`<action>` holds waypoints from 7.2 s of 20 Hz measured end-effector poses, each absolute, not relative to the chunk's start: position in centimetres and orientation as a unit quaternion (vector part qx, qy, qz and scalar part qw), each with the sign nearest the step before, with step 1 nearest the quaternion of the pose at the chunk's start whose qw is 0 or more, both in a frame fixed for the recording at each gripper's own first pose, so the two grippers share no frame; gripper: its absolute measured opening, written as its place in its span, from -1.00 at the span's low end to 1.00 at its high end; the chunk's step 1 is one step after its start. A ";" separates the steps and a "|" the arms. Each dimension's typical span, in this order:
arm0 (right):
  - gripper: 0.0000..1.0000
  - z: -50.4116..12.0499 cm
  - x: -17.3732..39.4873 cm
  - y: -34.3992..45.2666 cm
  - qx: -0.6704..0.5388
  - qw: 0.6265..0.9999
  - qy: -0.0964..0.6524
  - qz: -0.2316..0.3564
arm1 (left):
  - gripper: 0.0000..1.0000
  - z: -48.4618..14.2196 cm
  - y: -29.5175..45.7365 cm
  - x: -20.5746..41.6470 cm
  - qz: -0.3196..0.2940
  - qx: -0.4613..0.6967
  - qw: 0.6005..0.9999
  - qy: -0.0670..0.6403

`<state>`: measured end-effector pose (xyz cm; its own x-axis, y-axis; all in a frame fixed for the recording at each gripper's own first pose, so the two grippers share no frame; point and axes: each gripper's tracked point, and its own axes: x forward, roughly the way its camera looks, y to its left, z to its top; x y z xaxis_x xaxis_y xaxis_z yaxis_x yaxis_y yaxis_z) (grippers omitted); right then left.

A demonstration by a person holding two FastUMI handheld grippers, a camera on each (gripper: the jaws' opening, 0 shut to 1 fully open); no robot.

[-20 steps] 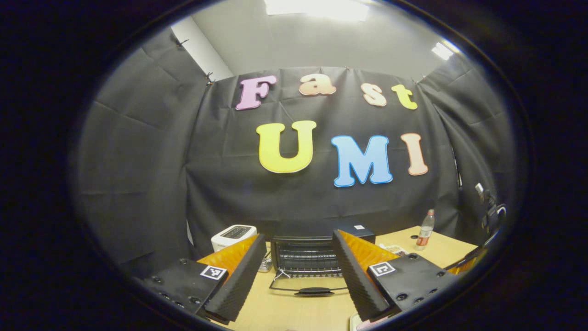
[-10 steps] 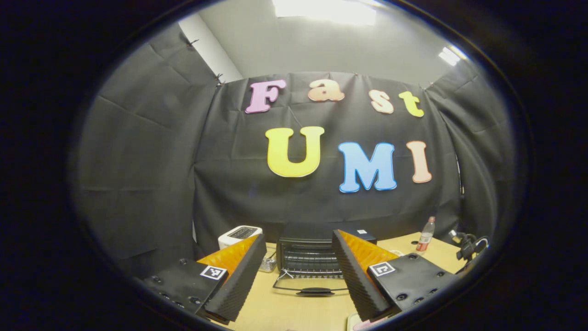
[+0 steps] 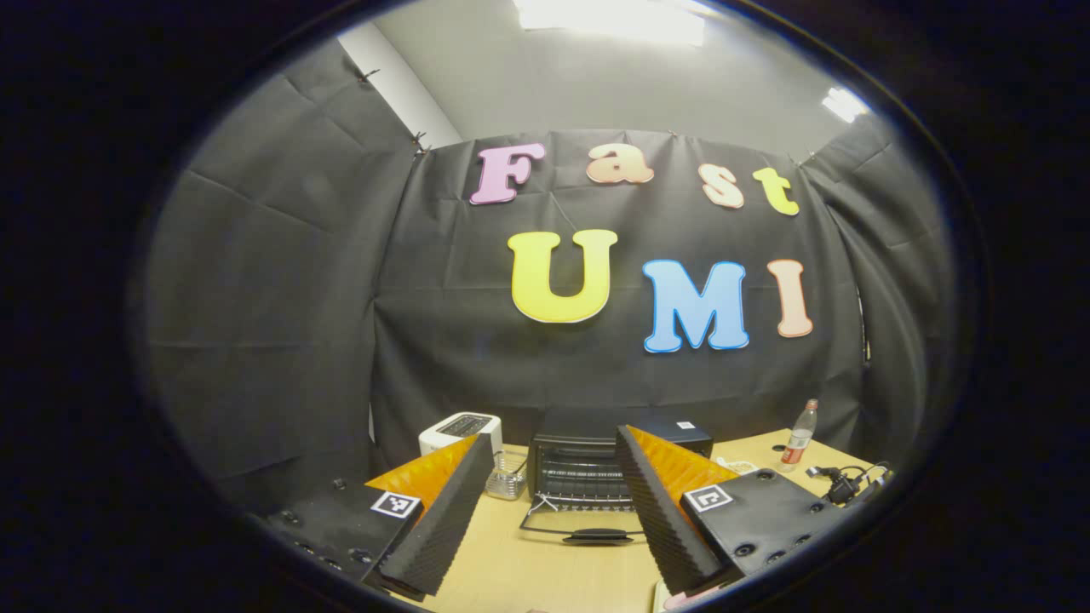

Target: Open the electric oven with the left hand, put the food in, and close the electric oven.

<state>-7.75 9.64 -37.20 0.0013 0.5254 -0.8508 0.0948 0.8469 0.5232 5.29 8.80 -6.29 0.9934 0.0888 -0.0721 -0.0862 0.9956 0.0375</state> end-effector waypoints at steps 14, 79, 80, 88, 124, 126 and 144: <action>-0.99 -38.5 -7.7 9.7 0.249 0.659 0.698 0.124 | 0.94 -6.5 10.8 5.6 0.060 -0.005 0.997 0.037; 0.77 -31.6 24.7 29.9 0.672 0.640 0.359 -0.102 | 0.94 -10.2 23.6 9.7 0.101 0.042 0.991 0.078; 0.94 -31.3 24.3 29.8 0.661 0.650 0.364 -0.096 | 0.94 -10.1 23.3 9.6 0.098 0.041 0.991 0.077; 0.94 -26.1 19.4 27.6 0.533 0.761 0.369 0.000 | 0.94 -10.3 19.5 9.4 0.071 0.032 0.994 0.074; 0.95 -15.0 6.7 6.5 -0.025 0.988 0.153 -0.007 | 1.00 -35.4 2.9 12.5 -0.114 -0.018 0.927 0.356; 0.96 -15.3 6.5 6.2 -0.027 0.988 0.152 -0.020 | 0.95 -37.3 3.1 13.1 -0.110 -0.016 0.918 0.381; 0.92 -16.2 7.8 5.7 -0.051 0.982 0.168 -0.064 | 0.94 -42.6 2.3 16.2 -0.095 -0.023 0.895 0.436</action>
